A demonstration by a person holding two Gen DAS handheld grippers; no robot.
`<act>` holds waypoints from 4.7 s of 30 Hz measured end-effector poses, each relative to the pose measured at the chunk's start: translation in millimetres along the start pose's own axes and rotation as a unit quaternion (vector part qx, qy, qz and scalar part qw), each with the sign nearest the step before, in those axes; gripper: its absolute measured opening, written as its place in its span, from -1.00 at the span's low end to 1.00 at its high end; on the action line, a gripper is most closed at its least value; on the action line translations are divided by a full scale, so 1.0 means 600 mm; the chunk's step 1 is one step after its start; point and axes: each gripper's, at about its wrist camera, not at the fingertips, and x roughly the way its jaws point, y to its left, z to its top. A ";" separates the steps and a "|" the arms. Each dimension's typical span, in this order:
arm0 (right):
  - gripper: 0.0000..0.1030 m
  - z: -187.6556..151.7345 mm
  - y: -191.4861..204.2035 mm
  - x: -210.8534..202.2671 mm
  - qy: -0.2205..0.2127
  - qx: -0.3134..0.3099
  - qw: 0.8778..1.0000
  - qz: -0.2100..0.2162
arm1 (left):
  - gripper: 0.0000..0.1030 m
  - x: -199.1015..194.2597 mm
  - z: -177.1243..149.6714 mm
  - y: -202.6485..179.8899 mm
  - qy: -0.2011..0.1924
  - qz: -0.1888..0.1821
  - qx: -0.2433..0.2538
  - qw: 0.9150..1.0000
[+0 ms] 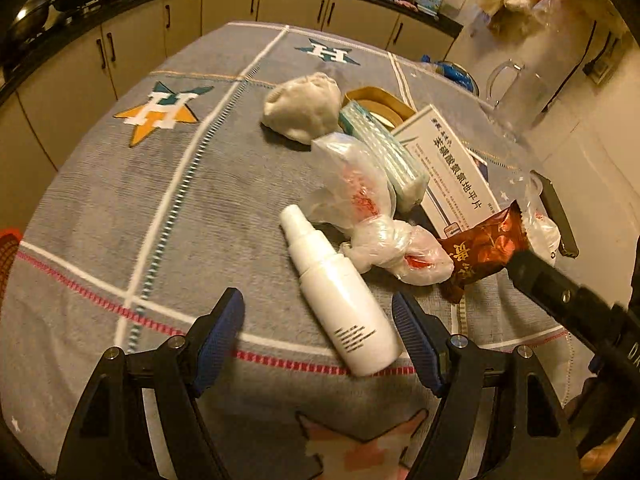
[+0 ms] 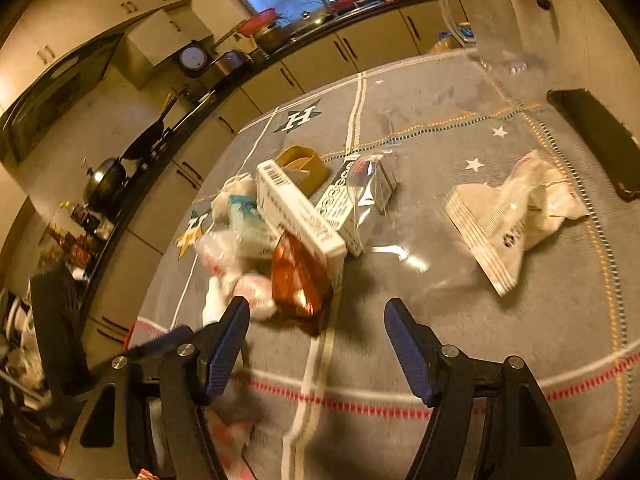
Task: Collect trash
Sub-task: 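Grasp white spray bottle with left tool while right tool grasps brown packet, then carry bottle and packet to the red basket and release both, then grasp clear plastic bag with left tool while right tool grasps white paper bag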
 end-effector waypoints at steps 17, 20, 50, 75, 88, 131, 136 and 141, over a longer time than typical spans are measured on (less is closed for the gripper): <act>-0.43 -0.023 0.027 -0.014 -0.014 -0.016 1.000 0.005 | -0.44 -0.077 -0.045 0.025 -0.048 -0.020 -0.004 0.999; -0.43 -0.035 0.034 -0.032 -0.020 -0.015 1.000 0.013 | -0.44 -0.109 -0.061 0.031 -0.074 -0.012 -0.003 0.997; -0.42 -0.124 0.352 0.081 0.076 -0.161 0.976 0.128 | -0.44 -0.264 -0.159 0.403 -0.176 0.124 -0.174 0.961; 0.12 -0.195 0.620 0.371 0.175 -0.239 0.945 0.141 | 0.08 -0.206 -0.162 0.605 -0.143 0.157 -0.219 0.952; 0.18 -0.168 0.502 0.235 0.120 -0.221 0.961 0.119 | 0.40 -0.141 -0.108 0.756 -0.091 0.246 -0.222 0.939; 0.51 -0.060 -0.066 -0.095 -0.021 -0.001 0.999 -0.035 | 0.38 -0.128 0.015 0.143 -0.098 0.017 0.007 0.995; 0.52 -0.025 -0.105 -0.112 -0.037 0.008 0.998 -0.056 | 0.41 -0.071 0.051 0.055 -0.081 0.005 0.055 0.995; 0.56 0.014 -0.142 -0.102 -0.036 0.046 0.997 -0.058 | 0.46 -0.024 0.083 0.012 -0.065 -0.010 0.068 0.996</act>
